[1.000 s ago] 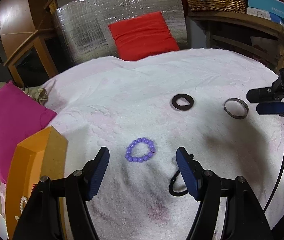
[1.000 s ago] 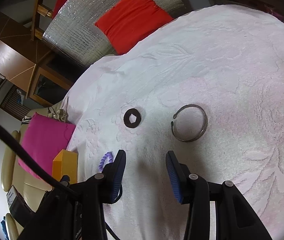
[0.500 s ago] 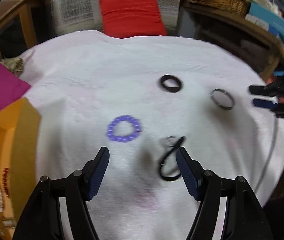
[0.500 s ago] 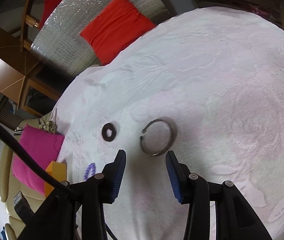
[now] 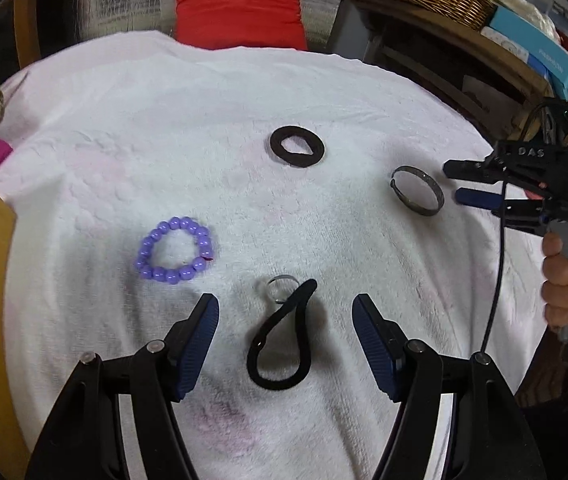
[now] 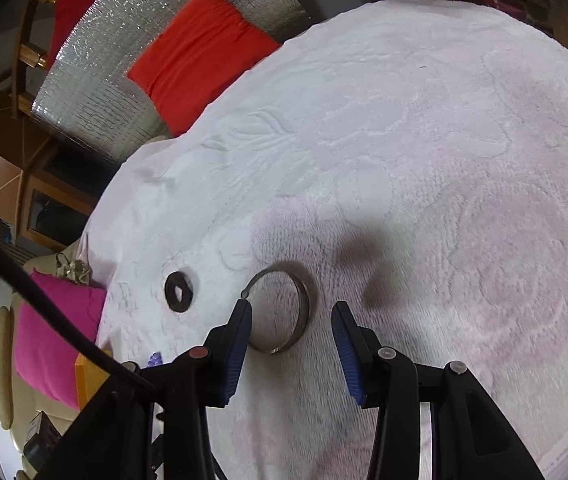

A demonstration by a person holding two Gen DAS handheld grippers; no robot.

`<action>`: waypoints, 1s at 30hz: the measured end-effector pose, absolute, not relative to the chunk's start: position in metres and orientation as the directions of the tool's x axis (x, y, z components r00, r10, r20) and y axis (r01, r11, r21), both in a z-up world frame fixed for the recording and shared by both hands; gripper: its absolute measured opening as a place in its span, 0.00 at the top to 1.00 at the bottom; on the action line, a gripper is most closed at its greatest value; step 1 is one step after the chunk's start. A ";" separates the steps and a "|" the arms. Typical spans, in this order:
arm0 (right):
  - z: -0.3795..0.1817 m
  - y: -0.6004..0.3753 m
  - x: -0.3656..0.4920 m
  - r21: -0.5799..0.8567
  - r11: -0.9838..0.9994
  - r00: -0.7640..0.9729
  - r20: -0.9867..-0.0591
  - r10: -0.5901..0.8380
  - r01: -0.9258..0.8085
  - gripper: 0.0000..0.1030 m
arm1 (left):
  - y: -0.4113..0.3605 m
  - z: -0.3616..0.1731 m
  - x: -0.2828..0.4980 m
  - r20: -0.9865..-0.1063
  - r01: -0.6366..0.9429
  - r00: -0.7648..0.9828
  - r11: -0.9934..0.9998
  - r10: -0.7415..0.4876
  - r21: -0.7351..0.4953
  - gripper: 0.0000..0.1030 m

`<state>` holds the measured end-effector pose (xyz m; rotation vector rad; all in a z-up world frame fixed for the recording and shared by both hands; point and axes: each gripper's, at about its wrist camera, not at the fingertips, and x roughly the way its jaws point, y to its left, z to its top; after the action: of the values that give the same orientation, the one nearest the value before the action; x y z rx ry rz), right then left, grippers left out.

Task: Organize jewelry
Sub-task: 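Grasp the black hair tie with the left gripper while the right gripper grasps the silver open bangle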

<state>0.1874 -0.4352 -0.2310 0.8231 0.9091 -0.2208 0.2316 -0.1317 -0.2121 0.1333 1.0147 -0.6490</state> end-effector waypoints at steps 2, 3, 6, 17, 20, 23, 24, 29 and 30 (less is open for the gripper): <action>-0.233 -0.432 0.193 0.516 0.697 0.607 -0.781 0.145 0.498 0.56 | -0.134 -0.216 0.235 -0.825 0.555 0.348 0.807 -0.445 -0.201 0.32; -0.234 -0.430 0.197 0.498 0.710 0.600 -0.789 0.133 0.498 0.56 | -0.135 -0.217 0.236 -0.825 0.556 0.341 0.805 -0.450 -0.209 0.33; -0.235 -0.423 0.205 0.432 0.753 0.573 -0.815 0.089 0.497 0.56 | -0.140 -0.221 0.238 -0.827 0.563 0.324 0.796 -0.459 -0.222 0.37; -0.236 -0.378 0.223 0.219 0.899 0.528 -0.849 -0.015 0.379 0.28 | -0.139 -0.225 0.243 -0.822 0.552 0.328 0.801 -0.465 -0.233 0.76; -0.240 -0.366 0.226 0.122 0.926 0.510 -0.856 -0.084 0.358 0.28 | -0.133 -0.224 0.244 -0.815 0.547 0.319 0.796 -0.484 -0.259 0.77; -0.242 -0.359 0.225 0.032 0.933 0.502 -0.849 -0.164 0.359 0.38 | -0.129 -0.222 0.244 -0.808 0.545 0.319 0.793 -0.496 -0.272 0.78; -0.241 -0.359 0.224 0.031 0.932 0.504 -0.847 -0.167 0.361 0.38 | -0.128 -0.221 0.244 -0.805 0.545 0.321 0.792 -0.498 -0.273 0.78; -0.235 -0.362 0.218 0.078 0.925 0.523 -0.841 -0.139 0.372 0.38 | -0.113 -0.207 0.242 -0.784 0.539 0.348 0.794 -0.514 -0.281 0.83; -0.232 -0.362 0.216 0.103 0.925 0.534 -0.837 -0.119 0.366 0.38 | -0.110 -0.203 0.240 -0.779 0.537 0.359 0.796 -0.514 -0.278 0.83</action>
<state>0.2160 -0.3621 -0.2321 0.2807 0.9672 -0.2933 0.2403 -0.1103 -0.2032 0.0269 0.9950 -0.6778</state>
